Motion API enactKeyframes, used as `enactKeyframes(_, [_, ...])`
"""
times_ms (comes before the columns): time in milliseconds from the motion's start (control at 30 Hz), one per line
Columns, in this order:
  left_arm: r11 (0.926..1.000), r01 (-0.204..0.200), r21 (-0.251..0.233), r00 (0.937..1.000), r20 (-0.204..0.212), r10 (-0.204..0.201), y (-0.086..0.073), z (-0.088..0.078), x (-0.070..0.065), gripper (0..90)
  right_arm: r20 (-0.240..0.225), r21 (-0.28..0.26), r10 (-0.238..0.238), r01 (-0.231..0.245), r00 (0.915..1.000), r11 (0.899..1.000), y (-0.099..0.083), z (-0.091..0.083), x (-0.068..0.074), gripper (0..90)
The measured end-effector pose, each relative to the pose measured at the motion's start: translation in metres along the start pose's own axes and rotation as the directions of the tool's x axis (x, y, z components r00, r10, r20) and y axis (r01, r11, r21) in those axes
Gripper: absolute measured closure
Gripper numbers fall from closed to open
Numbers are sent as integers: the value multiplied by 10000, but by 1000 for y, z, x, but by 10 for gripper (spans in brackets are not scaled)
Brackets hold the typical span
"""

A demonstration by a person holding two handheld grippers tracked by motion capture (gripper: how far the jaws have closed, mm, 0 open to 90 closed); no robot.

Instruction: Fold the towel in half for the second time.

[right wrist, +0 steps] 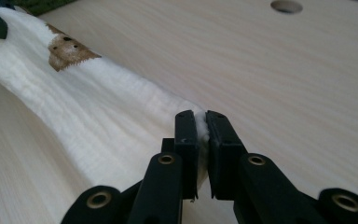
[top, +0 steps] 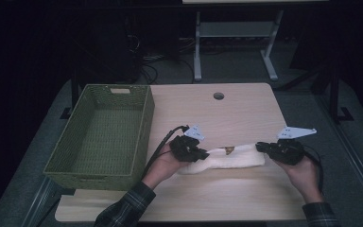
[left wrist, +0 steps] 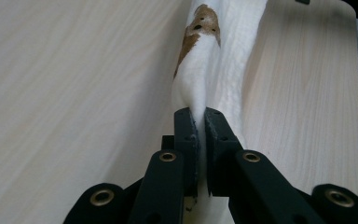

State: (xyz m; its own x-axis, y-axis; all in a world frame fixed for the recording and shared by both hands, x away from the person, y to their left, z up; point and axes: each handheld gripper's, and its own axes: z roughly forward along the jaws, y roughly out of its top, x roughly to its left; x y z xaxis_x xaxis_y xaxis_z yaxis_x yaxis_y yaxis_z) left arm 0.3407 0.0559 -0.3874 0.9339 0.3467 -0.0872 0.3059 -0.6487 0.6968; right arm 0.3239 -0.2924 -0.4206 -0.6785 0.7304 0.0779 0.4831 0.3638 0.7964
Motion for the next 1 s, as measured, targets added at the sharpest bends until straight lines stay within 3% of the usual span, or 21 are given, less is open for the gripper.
enactKeyframes(33, [9998,52,-215,9998,-168,-56,2,-9,0,847,-2,-192,-97,97,10000,9998,9,0,1,834])
enactKeyframes(600, [9957,202,-909,9950,-956,-289,11,-81,13,848,-120,-1016,-1171,1153,9930,9881,89,6,19,834])
enactKeyframes(1000, [9948,173,-999,9814,-1886,-360,8,-136,24,848,-462,-1272,-1666,1597,9849,9789,137,30,36,834])
